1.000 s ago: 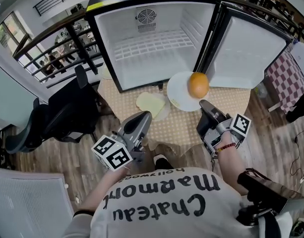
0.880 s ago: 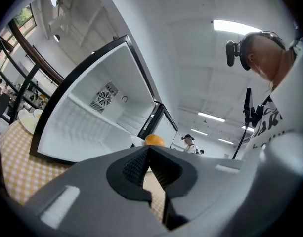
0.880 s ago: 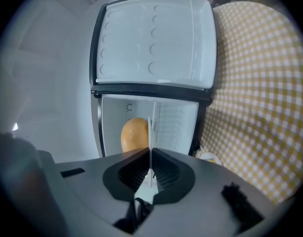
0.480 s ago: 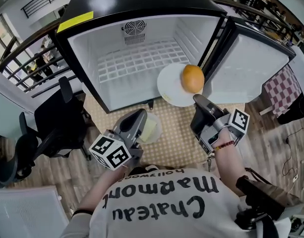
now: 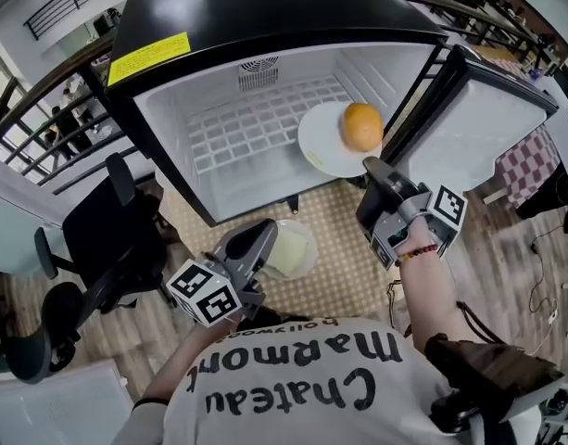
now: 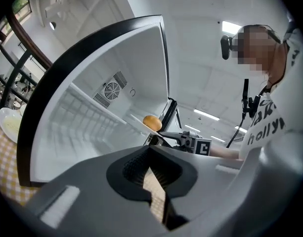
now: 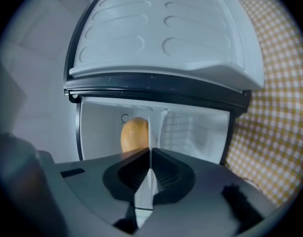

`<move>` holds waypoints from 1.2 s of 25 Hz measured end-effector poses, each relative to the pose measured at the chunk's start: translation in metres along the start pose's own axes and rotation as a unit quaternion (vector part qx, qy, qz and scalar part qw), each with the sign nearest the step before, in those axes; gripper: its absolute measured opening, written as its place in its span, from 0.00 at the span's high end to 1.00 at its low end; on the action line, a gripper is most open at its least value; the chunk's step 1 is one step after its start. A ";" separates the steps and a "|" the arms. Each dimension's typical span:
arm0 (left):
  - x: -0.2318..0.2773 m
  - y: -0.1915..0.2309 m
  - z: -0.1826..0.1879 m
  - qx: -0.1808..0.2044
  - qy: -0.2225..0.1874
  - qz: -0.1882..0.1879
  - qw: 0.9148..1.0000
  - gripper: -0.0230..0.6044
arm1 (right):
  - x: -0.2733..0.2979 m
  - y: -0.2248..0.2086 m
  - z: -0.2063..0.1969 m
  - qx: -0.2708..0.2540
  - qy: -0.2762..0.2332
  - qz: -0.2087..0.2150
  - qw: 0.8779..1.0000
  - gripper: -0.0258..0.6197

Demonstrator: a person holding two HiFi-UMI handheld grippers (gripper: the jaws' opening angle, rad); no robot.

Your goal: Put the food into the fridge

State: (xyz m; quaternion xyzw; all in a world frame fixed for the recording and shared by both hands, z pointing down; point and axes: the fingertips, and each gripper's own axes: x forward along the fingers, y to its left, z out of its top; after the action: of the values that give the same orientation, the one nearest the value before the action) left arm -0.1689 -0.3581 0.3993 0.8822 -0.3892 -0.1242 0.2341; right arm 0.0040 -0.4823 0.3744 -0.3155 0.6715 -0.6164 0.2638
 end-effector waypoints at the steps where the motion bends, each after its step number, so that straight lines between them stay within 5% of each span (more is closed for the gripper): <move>1: -0.002 0.002 -0.002 0.001 0.008 -0.006 1.000 0.96 | 0.003 -0.001 0.001 -0.002 -0.008 -0.003 1.000 0.92; 30: -0.056 0.045 0.039 0.028 0.018 -0.045 0.998 0.96 | 0.053 -0.013 0.017 -0.011 -0.130 -0.108 0.986 0.92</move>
State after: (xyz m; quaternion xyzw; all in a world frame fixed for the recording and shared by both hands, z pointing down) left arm -0.2500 -0.3556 0.3903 0.9069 -0.3486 -0.1081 0.2105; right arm -0.0170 -0.5339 0.3873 -0.4662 0.6008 -0.5874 0.2770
